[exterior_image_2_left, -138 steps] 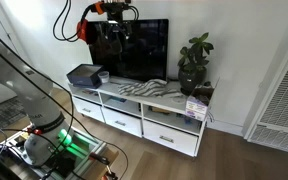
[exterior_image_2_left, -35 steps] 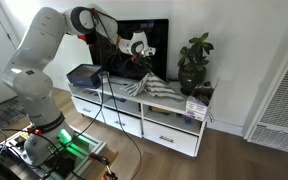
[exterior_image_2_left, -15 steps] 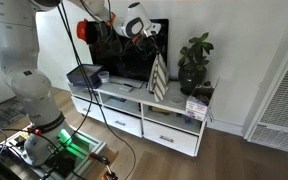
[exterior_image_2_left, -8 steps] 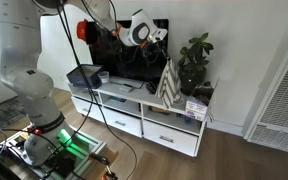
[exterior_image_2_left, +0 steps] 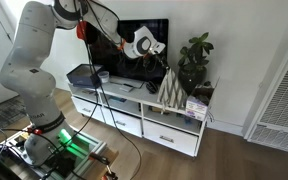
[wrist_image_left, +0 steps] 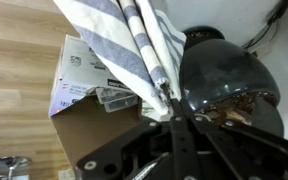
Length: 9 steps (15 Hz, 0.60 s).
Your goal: Move the towel to the right
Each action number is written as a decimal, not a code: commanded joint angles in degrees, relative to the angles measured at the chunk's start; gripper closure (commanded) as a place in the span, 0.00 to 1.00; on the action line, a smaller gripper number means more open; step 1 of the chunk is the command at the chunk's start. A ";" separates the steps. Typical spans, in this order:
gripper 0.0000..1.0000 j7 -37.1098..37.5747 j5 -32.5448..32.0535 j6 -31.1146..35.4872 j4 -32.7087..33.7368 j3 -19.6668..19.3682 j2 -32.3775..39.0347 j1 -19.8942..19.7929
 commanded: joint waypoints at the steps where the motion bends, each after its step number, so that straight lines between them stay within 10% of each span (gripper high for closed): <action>1: 1.00 1.37 2.77 4.82 6.79 0.71 6.16 -0.12; 9: 1.00 -5.38 12.22 13.73 15.72 10.60 14.35 -5.26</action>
